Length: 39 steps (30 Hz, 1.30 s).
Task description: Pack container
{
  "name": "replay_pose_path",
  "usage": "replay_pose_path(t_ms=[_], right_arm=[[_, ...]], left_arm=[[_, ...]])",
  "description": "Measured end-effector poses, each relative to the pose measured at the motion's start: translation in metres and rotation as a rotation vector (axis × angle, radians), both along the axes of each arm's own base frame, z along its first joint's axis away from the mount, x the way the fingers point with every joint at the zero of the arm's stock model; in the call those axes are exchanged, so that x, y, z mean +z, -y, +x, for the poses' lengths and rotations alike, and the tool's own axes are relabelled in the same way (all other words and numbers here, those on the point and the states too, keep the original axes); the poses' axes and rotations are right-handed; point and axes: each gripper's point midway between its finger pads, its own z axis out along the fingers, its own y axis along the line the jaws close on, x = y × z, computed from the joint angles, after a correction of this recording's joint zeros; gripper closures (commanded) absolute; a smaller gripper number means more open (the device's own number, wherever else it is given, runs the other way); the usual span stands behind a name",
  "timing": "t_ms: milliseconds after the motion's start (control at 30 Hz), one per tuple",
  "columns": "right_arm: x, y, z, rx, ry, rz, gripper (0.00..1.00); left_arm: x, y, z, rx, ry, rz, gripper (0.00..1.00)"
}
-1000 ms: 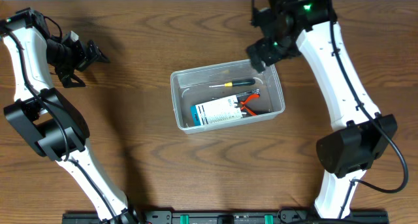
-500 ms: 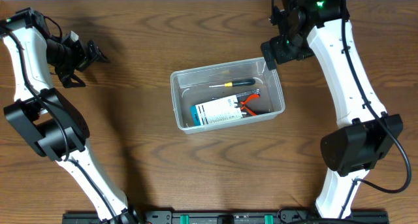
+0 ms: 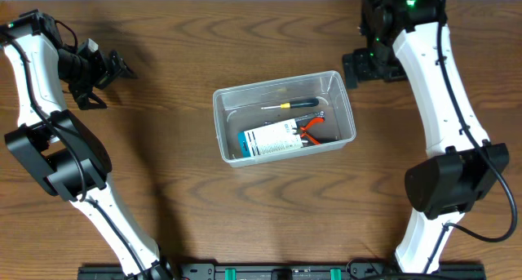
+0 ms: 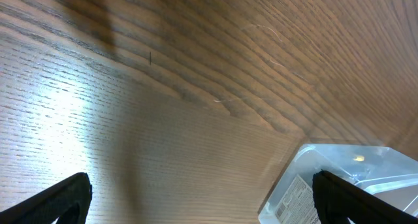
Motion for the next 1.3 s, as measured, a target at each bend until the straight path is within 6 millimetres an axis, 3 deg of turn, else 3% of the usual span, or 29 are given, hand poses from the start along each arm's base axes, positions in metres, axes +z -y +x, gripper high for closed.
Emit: replay_pose_path(t_ms=[167, 333, 467, 600, 700, 967, 1133, 1300], right_arm=[[0.024, 0.008, -0.013, -0.054, 0.040, -0.005, 0.01], [0.092, 0.022, -0.040, -0.130, 0.237, 0.000, 0.01], [0.151, 0.038, -0.088, -0.167, 0.396, 0.011, 0.01], [0.186, 0.048, -0.127, -0.202, 0.512, 0.041, 0.01], [0.195, 0.055, -0.144, -0.254, 0.563, 0.050, 0.01], [0.177, 0.085, -0.191, -0.395, 0.650, -0.010, 0.01], [0.180, 0.082, -0.190, -0.415, 0.798, 0.076, 0.01], [0.167, 0.075, -0.187, -0.407, 0.781, 0.109, 0.01]], left_arm=[[0.000, 0.000, 0.000, 0.000, 0.000, 0.000, 0.02], [0.000, 0.000, 0.000, 0.000, 0.000, 0.000, 0.02], [0.000, 0.000, 0.000, 0.000, 0.000, 0.000, 0.02], [0.000, 0.000, 0.000, 0.000, 0.000, 0.000, 0.02], [0.000, 0.000, 0.000, 0.000, 0.000, 0.000, 0.02], [0.000, 0.000, 0.000, 0.000, 0.000, 0.000, 0.02], [0.000, 0.000, 0.000, 0.000, 0.000, 0.000, 0.02], [0.000, 0.000, 0.000, 0.000, 0.000, 0.000, 0.02]])
